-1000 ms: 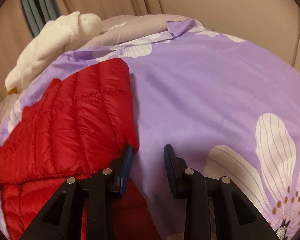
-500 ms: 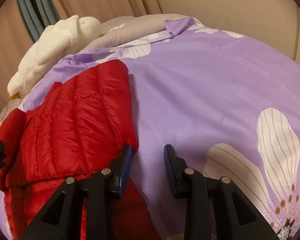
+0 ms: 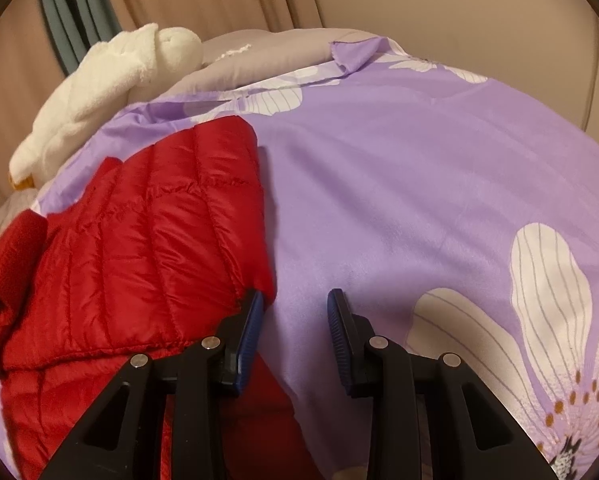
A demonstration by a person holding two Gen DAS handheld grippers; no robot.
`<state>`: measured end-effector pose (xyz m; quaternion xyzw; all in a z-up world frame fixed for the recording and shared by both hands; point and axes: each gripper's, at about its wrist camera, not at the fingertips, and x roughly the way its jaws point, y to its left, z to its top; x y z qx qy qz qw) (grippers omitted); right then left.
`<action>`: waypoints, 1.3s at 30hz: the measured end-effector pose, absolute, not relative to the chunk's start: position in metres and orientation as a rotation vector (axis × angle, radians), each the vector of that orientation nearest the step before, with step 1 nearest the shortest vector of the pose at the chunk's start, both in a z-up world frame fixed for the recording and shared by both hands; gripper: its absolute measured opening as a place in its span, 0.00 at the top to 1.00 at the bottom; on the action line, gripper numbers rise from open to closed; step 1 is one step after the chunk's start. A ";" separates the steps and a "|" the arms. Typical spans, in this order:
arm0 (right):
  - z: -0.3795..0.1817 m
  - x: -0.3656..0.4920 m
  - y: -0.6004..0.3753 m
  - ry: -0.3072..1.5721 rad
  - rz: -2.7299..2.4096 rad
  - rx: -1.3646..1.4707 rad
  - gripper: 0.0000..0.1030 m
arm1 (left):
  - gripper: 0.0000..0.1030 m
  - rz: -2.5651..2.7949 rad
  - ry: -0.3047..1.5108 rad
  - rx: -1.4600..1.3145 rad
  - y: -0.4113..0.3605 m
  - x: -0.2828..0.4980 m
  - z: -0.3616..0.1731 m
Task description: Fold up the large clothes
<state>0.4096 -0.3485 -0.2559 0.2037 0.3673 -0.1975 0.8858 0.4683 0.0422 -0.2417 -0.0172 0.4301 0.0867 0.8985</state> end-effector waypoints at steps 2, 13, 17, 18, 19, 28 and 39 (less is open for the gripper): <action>-0.255 0.411 -0.346 0.774 -0.424 0.398 0.69 | 0.49 0.181 1.029 0.040 0.043 0.490 -0.282; -0.227 0.426 -0.305 0.892 -0.488 0.101 0.66 | 0.79 0.177 0.907 -0.252 0.097 0.508 -0.293; -0.187 0.434 -0.253 0.811 -0.347 -0.034 0.53 | 0.96 0.243 0.878 -0.371 0.122 0.508 -0.300; -0.175 0.435 -0.236 0.784 -0.276 -0.052 0.45 | 0.97 0.228 0.872 -0.412 0.128 0.509 -0.302; -0.161 0.437 -0.208 0.745 -0.175 -0.084 0.27 | 0.97 0.224 0.869 -0.418 0.128 0.508 -0.301; -0.171 0.488 -0.050 0.678 0.031 -0.450 0.10 | 0.97 0.220 0.846 -0.419 0.126 0.512 -0.304; -0.145 0.505 -0.156 0.708 -0.108 0.179 0.95 | 0.97 0.216 0.836 -0.425 0.122 0.508 -0.305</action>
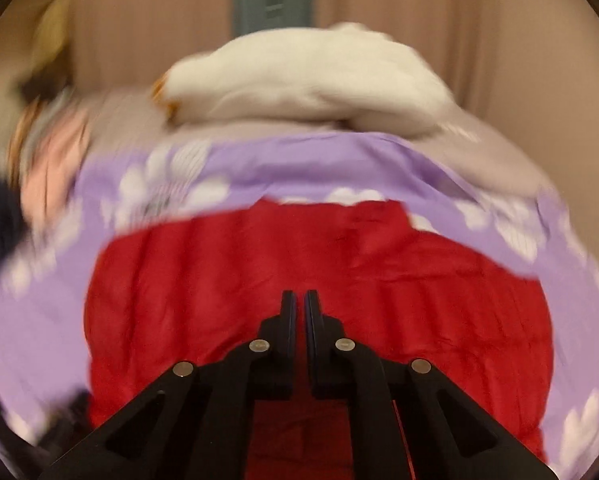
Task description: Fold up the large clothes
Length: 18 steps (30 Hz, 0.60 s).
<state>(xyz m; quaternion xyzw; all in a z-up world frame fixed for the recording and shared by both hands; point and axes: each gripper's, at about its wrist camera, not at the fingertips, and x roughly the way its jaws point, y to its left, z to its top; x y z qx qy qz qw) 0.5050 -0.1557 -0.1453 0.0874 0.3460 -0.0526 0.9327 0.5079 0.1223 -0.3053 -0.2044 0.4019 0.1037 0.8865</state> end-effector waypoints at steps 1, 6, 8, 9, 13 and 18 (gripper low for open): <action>-0.138 0.495 -0.178 0.689 -0.108 0.253 0.95 | 0.97 0.216 0.836 -0.424 0.122 0.508 -0.305; -0.134 0.461 -0.253 0.655 -0.299 0.318 0.95 | 0.97 0.239 0.844 -0.370 0.117 0.510 -0.304; -0.141 0.453 -0.267 0.688 -0.271 0.325 0.95 | 0.98 0.231 0.845 -0.356 0.115 0.510 -0.303; -0.143 0.451 -0.266 0.703 -0.257 0.314 0.95 | 0.93 0.216 0.844 -0.358 0.114 0.510 -0.303; -0.131 0.460 -0.214 0.683 -0.122 0.109 0.32 | 0.72 0.022 0.860 -0.406 0.107 0.503 -0.292; -0.128 0.484 -0.123 0.668 0.091 -0.191 0.10 | 0.53 -0.013 0.899 -0.303 0.088 0.516 -0.299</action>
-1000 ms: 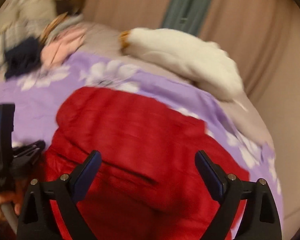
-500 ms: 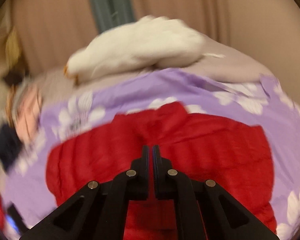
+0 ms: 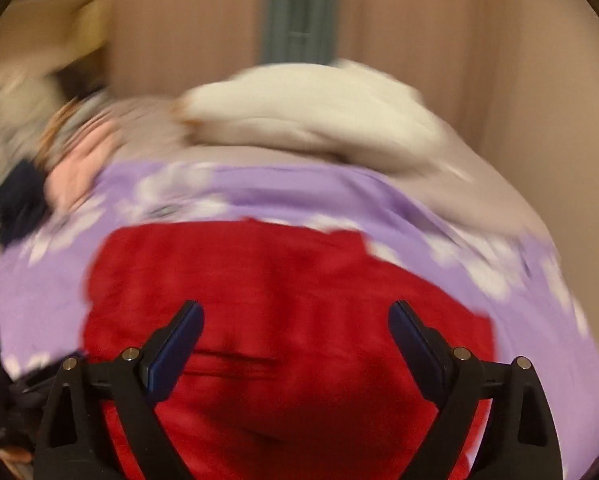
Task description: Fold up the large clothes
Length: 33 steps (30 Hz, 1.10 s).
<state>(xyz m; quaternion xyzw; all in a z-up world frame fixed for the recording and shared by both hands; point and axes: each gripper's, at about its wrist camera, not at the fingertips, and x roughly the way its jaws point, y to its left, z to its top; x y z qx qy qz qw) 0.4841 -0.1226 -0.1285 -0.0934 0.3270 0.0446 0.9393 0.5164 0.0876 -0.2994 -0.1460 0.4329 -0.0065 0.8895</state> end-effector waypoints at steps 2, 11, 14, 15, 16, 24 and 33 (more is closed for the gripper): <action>-0.142 0.495 -0.086 0.707 0.150 -0.320 0.10 | 0.53 -0.037 0.890 -0.393 0.099 0.522 -0.298; -0.181 0.536 -0.074 0.730 -0.007 -0.317 0.40 | 0.48 -0.168 0.859 -0.381 0.095 0.507 -0.295; -0.177 0.543 -0.110 0.775 -0.062 -0.131 0.97 | 0.47 -0.180 0.830 -0.371 0.093 0.504 -0.289; -0.173 0.541 -0.122 0.763 -0.083 -0.075 0.97 | 0.45 -0.168 0.816 -0.337 0.091 0.501 -0.287; -0.169 0.540 -0.137 0.750 -0.094 -0.013 0.97 | 0.45 -0.159 0.815 -0.314 0.088 0.502 -0.287; -0.149 0.519 -0.216 0.730 -0.194 0.181 0.98 | 0.45 -0.167 0.797 -0.295 0.083 0.494 -0.278; -0.132 0.515 -0.162 0.677 0.073 0.030 0.07 | 0.44 -0.187 0.860 -0.376 0.083 0.510 -0.300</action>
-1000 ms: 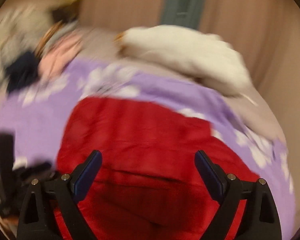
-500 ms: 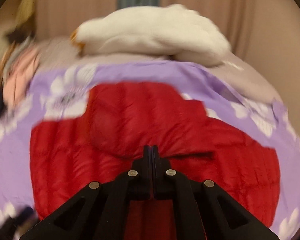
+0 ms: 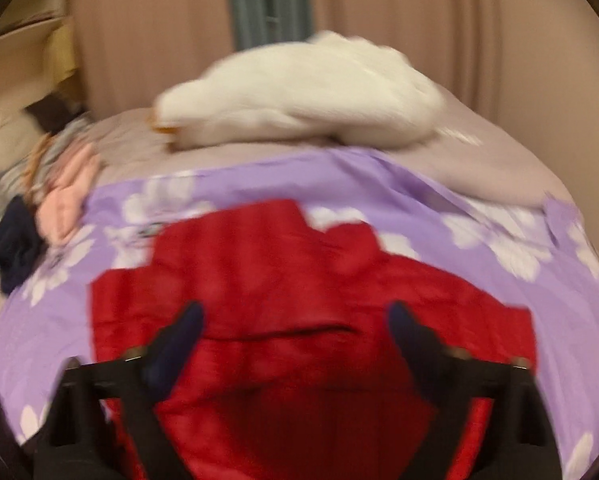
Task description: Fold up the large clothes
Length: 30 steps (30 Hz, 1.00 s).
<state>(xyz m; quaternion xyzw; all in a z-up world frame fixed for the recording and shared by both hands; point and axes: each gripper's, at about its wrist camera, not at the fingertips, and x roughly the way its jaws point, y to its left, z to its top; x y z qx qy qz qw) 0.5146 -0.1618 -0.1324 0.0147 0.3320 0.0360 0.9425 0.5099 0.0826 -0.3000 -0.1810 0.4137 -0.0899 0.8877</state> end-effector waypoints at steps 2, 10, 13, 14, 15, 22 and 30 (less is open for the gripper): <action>-0.138 0.524 -0.131 0.714 0.127 -0.049 0.06 | 0.45 -0.175 0.858 -0.395 0.086 0.513 -0.305; -0.196 0.574 -0.077 0.819 -0.087 -0.271 0.57 | 0.46 -0.151 0.846 -0.364 0.083 0.512 -0.304; -0.182 0.570 -0.122 0.814 -0.132 0.004 0.91 | 0.46 -0.157 0.843 -0.377 0.085 0.511 -0.305; -0.176 0.567 -0.135 0.797 -0.118 0.070 0.92 | 0.46 -0.156 0.842 -0.373 0.085 0.510 -0.305; -0.168 0.561 -0.150 0.777 -0.106 0.129 0.93 | 0.46 -0.153 0.842 -0.367 0.084 0.510 -0.305; -0.117 0.495 -0.265 0.655 -0.175 0.396 0.93 | 0.46 -0.139 0.843 -0.351 0.081 0.510 -0.306; -0.167 0.423 -0.362 0.754 -0.332 0.602 0.93 | 0.48 -0.078 0.855 -0.322 0.082 0.511 -0.305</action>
